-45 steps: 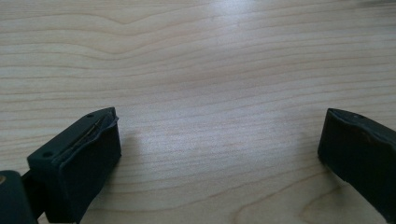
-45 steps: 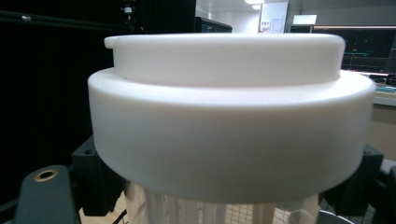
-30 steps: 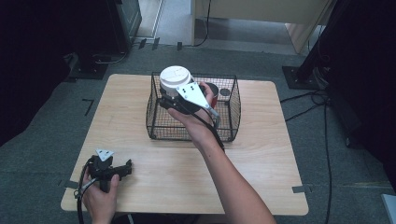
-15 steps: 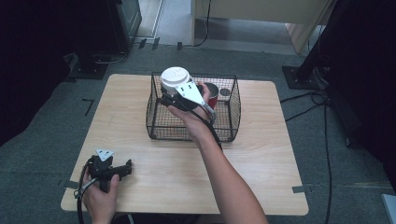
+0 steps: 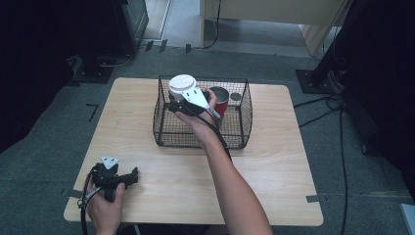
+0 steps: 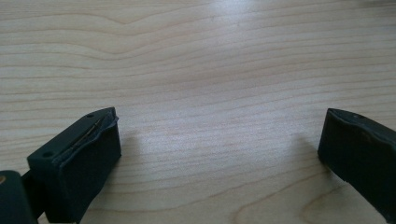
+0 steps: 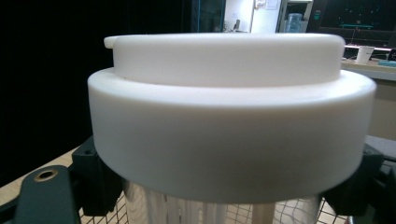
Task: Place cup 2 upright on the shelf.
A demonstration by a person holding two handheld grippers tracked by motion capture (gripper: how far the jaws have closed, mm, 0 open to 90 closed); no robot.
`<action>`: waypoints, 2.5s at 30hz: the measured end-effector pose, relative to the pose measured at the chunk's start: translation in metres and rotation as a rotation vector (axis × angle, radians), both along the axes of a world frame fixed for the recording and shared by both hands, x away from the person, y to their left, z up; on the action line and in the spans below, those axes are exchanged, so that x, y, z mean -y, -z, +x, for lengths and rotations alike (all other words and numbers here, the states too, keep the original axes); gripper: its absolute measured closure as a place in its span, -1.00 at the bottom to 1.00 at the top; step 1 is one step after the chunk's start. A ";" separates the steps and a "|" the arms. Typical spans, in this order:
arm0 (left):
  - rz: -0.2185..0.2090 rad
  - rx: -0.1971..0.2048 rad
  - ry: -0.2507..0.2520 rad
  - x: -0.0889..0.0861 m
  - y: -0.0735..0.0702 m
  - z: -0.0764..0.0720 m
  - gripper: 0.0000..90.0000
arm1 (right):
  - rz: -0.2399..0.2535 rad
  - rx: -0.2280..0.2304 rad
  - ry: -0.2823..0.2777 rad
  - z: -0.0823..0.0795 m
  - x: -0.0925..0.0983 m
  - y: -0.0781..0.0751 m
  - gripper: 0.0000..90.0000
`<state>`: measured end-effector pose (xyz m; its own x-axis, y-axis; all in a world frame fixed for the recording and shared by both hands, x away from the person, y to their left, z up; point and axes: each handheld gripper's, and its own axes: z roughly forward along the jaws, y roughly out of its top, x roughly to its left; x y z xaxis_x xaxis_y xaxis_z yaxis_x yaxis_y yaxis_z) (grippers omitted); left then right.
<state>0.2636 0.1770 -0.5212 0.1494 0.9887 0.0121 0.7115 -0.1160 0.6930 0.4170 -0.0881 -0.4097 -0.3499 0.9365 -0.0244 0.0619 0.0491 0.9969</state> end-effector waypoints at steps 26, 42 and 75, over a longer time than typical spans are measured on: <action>0.000 0.000 0.000 0.000 0.000 0.000 -1.00 | -0.060 -0.096 -0.100 0.015 -0.010 0.037 -0.64; -0.001 0.001 -0.001 0.000 0.000 0.000 -1.00 | -0.062 -0.117 -0.142 0.010 0.005 0.036 -0.69; 0.000 0.000 0.000 0.000 0.000 0.000 -1.00 | -0.036 -0.017 -0.154 0.000 0.022 -0.002 -1.00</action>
<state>0.2636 0.1770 -0.5212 0.1494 0.9887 0.0123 0.7116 -0.1161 0.6929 0.4170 -0.1102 -0.4079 -0.4898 0.8704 -0.0496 0.0678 0.0948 0.9932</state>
